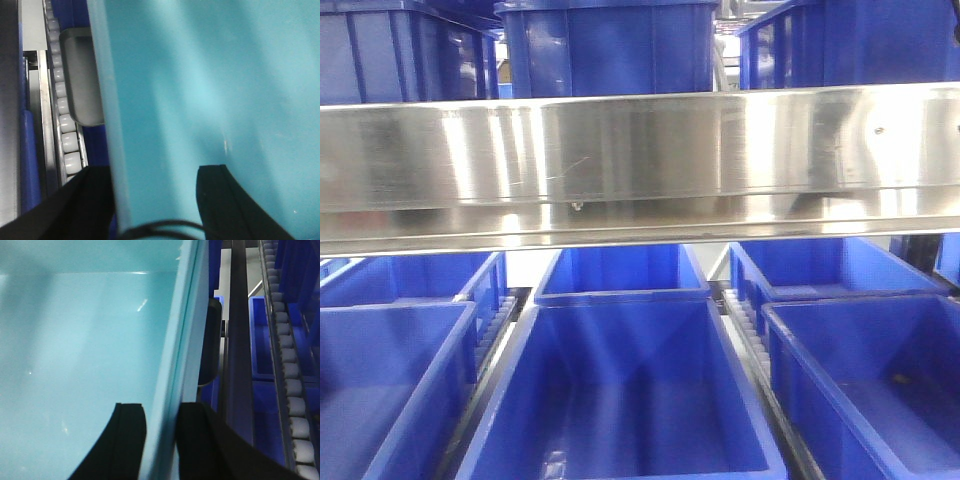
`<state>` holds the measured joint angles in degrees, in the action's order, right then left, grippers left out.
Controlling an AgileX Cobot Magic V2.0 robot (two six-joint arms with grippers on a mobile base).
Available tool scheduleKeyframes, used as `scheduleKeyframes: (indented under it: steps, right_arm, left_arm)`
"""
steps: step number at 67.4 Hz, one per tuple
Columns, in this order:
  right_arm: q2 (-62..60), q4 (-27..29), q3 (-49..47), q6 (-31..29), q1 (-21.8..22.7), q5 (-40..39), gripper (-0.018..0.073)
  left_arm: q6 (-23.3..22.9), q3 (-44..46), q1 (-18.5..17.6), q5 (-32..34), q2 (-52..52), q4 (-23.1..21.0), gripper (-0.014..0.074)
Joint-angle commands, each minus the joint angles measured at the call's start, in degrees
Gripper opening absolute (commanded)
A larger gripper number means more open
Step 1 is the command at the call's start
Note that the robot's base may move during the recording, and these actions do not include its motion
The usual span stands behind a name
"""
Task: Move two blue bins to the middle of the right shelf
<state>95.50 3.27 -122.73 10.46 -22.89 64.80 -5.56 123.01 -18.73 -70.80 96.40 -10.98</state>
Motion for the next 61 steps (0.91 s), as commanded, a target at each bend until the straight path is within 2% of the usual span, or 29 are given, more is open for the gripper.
scheduleKeyframes:
  steps: [1, 61]
  right_arm:
    - [-0.1, 1.2, -0.6, 0.6, -0.1, -6.6, -0.0162]
    - [-0.1, 1.2, -0.6, 0.6, -0.1, -6.6, -0.0162]
  left_arm:
    - [2.3, 1.1, -0.8, 1.7, -1.8, -8.9, -0.0111]
    - [2.3, 1.1, -0.8, 1.7, -1.8, -8.9, -0.0111]
